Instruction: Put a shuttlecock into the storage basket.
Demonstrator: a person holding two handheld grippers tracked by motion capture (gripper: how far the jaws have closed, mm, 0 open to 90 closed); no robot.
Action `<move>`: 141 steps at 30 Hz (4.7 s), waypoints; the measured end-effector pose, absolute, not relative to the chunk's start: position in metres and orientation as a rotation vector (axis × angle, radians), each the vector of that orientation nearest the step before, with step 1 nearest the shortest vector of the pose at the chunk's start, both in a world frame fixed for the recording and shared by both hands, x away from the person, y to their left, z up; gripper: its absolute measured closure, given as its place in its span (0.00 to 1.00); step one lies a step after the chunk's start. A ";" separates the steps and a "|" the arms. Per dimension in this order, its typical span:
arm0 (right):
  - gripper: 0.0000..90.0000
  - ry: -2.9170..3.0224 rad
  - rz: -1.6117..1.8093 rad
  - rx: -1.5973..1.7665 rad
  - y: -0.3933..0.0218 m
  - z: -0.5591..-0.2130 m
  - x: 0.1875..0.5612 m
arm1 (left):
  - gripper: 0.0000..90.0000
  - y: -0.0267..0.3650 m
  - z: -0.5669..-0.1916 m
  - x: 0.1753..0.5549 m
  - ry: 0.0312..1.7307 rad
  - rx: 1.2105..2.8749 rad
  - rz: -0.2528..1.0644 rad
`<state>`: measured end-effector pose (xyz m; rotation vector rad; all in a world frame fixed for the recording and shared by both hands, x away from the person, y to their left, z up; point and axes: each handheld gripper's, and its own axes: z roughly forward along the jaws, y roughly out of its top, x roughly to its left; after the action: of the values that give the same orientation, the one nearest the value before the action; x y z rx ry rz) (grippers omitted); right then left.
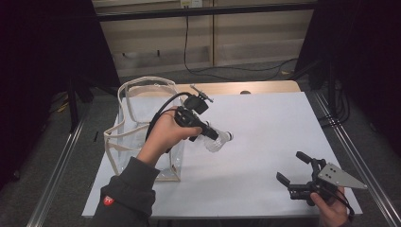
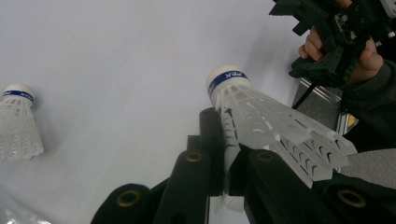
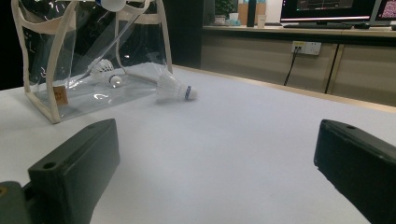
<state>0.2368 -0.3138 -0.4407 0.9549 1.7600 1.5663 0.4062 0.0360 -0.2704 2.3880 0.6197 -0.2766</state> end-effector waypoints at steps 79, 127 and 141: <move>0.00 1.757 1.572 0.955 -0.314 -0.440 0.235 | 1.00 0.075 -0.226 0.428 0.752 2.366 -0.190; 0.00 1.755 1.570 0.950 -0.314 -0.439 0.234 | 1.00 0.106 -0.209 0.442 0.870 2.334 -0.112; 0.00 1.755 1.572 0.949 -0.314 -0.439 0.234 | 1.00 0.113 -0.205 0.443 0.892 2.330 -0.093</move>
<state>0.2342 -0.3140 -0.4393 0.9491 1.7554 1.5721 0.4434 0.1127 -0.2047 2.3304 0.8920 -0.0929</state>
